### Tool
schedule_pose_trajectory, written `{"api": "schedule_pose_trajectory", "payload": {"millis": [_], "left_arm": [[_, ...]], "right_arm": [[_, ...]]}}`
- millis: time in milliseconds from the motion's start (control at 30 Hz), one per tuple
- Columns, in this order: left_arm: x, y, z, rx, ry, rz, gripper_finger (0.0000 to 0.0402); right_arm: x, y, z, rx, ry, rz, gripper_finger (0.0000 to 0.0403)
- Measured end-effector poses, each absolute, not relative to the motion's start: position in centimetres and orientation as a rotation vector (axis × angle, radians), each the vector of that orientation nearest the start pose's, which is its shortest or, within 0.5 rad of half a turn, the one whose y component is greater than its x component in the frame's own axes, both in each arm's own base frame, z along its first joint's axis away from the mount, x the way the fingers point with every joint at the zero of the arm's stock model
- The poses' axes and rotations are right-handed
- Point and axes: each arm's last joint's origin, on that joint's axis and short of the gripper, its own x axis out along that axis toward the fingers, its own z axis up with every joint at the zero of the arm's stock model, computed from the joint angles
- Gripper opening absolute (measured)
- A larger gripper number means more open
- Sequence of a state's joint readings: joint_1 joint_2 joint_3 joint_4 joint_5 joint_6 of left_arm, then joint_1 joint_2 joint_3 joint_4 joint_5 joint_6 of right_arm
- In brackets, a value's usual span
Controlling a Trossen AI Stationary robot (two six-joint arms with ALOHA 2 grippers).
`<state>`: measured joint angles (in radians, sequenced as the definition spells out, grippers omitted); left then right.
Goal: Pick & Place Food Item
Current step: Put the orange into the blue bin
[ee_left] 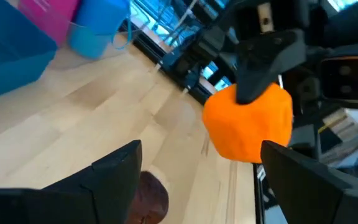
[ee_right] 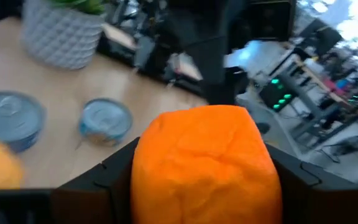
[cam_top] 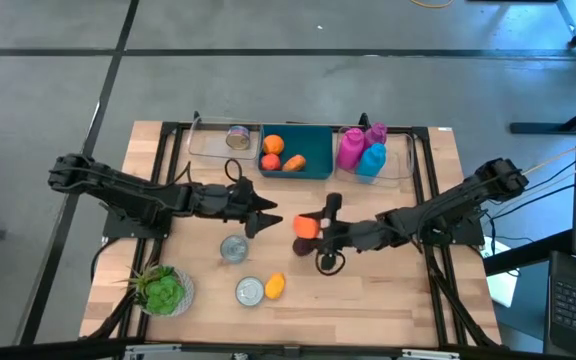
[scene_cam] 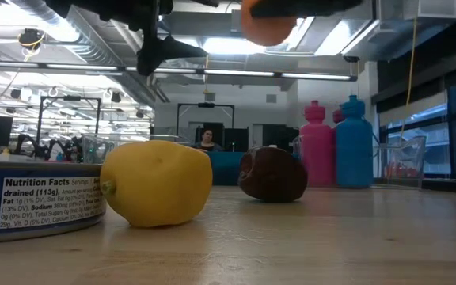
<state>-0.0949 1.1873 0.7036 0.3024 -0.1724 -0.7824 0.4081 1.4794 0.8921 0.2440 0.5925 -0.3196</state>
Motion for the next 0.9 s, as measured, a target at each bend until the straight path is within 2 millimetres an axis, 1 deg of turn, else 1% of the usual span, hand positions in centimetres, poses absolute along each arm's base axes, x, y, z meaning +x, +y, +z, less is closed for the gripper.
{"api": "schedule_pose_trajectory", "payload": {"millis": [133,367,500,700,900], "left_arm": [[26.3,-1.9,27.3,-0.762,0.089,0.133,0.0322],[28.1,-1.1,26.5,-0.743,0.054,0.023,0.0322],[28.8,-0.2,26.1,-0.69,0.024,0.008,0.0322],[29.1,1.3,26.0,-0.671,-0.014,0.007,0.0322],[29.2,1.7,26.4,-0.66,-0.039,0.014,0.0322]], "right_arm": [[30.8,10.0,25.3,-0.478,0.288,-0.182,0.0244],[32.3,8.1,24.8,-0.455,0.248,-0.191,0.0244],[32.6,7.7,25.1,-0.441,0.22,-0.182,0.0244],[32.7,7.1,25.1,-0.435,0.222,-0.208,0.0244],[32.8,6.4,25.1,-0.439,0.226,-0.196,0.0244]]}}
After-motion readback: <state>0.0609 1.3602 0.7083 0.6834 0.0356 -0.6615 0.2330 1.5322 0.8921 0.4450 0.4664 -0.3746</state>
